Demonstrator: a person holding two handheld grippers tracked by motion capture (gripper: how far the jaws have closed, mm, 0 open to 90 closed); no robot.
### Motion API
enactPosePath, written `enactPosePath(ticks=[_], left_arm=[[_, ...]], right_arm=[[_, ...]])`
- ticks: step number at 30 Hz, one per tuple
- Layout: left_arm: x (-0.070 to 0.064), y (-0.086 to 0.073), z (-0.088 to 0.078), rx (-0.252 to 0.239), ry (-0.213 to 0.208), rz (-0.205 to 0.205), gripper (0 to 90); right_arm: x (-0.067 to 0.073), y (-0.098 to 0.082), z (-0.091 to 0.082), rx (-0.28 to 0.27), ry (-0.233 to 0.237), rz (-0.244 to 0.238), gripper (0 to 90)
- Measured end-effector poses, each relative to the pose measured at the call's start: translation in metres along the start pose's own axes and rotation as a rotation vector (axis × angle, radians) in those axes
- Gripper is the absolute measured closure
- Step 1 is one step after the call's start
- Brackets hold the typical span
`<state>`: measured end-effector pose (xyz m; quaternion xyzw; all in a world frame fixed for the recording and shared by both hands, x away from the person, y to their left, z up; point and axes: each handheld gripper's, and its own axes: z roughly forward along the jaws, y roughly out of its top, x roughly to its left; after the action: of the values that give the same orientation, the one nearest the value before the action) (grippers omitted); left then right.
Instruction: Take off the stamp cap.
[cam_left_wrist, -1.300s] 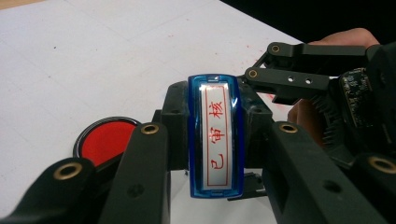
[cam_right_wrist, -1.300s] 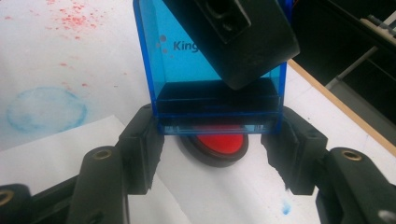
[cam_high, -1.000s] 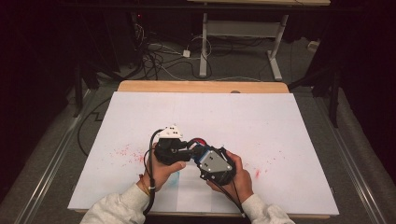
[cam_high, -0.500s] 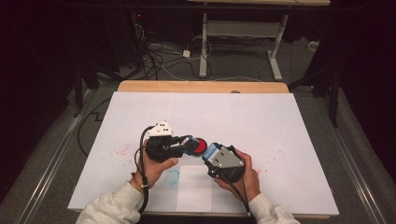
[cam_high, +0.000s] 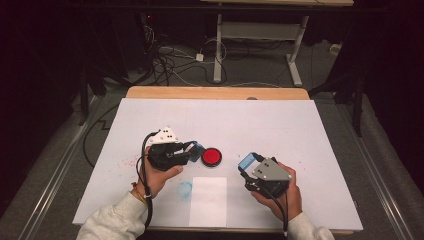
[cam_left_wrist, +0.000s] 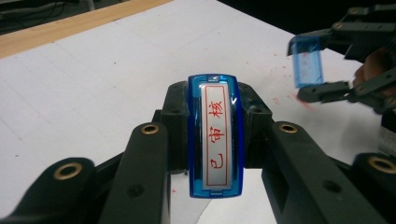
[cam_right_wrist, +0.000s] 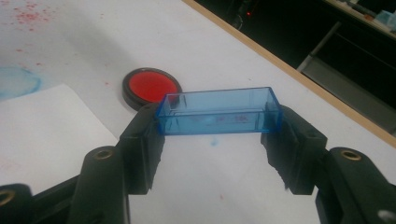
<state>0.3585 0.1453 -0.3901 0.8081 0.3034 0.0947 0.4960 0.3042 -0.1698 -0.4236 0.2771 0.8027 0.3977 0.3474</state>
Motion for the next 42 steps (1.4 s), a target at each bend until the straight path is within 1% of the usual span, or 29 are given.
enactPosePath(ticks=[6,8,9,13,18,20,22,25,27,28,30,31,32,35,37,42], left_arm=[[0.005,-0.002,-0.002,0.013,0.009,0.003,68.2],[0.006,-0.001,-0.004,0.012,0.021,0.011,68.2],[0.006,0.0,-0.005,0.014,0.024,0.016,68.2],[0.007,0.001,-0.007,0.019,0.03,0.026,68.2],[0.009,0.001,-0.007,0.03,0.048,0.039,68.2],[0.01,0.001,-0.006,0.042,0.055,0.047,68.2],[0.01,0.0,-0.004,0.052,0.053,0.049,68.2],[0.01,0.0,-0.001,0.072,0.068,0.068,68.2],[0.01,0.001,0.001,0.086,0.077,0.089,68.2],[0.01,0.002,0.003,0.101,0.079,0.101,68.2],[0.011,0.003,0.007,0.116,0.059,0.101,68.2],[0.011,0.004,0.01,0.127,0.054,0.108,68.2],[0.011,0.005,0.013,0.142,0.052,0.116,68.2],[0.01,0.007,0.019,0.165,0.052,0.131,68.2],[0.009,0.011,0.024,0.189,0.039,0.146,68.2],[0.007,0.022,0.036,0.229,0.03,0.178,68.2]], right_arm=[[-0.015,-0.013,-0.013,0.01,-0.023,0.038,40.8],[-0.018,-0.016,-0.015,0.019,-0.029,0.047,40.8],[-0.019,-0.018,-0.017,0.024,-0.035,0.045,40.9],[-0.022,-0.022,-0.021,0.035,-0.042,0.053,40.9],[-0.024,-0.026,-0.024,0.042,-0.043,0.056,40.9],[-0.025,-0.026,-0.025,0.041,-0.042,0.054,40.8],[-0.026,-0.027,-0.026,0.041,-0.041,0.058,40.8],[-0.027,-0.028,-0.027,0.042,-0.036,0.061,40.9],[-0.028,-0.03,-0.027,0.046,-0.036,0.064,40.8],[-0.028,-0.03,-0.027,0.047,-0.034,0.064,40.8],[-0.029,-0.031,-0.027,0.051,-0.034,0.069,40.8],[-0.029,-0.031,-0.027,0.052,-0.035,0.07,40.8],[-0.029,-0.032,-0.027,0.054,-0.035,0.07,40.8],[-0.029,-0.033,-0.026,0.061,-0.034,0.078,40.8],[-0.029,-0.034,-0.025,0.064,-0.031,0.082,40.8],[-0.027,-0.035,-0.022,0.082,-0.015,0.077,40.8]])
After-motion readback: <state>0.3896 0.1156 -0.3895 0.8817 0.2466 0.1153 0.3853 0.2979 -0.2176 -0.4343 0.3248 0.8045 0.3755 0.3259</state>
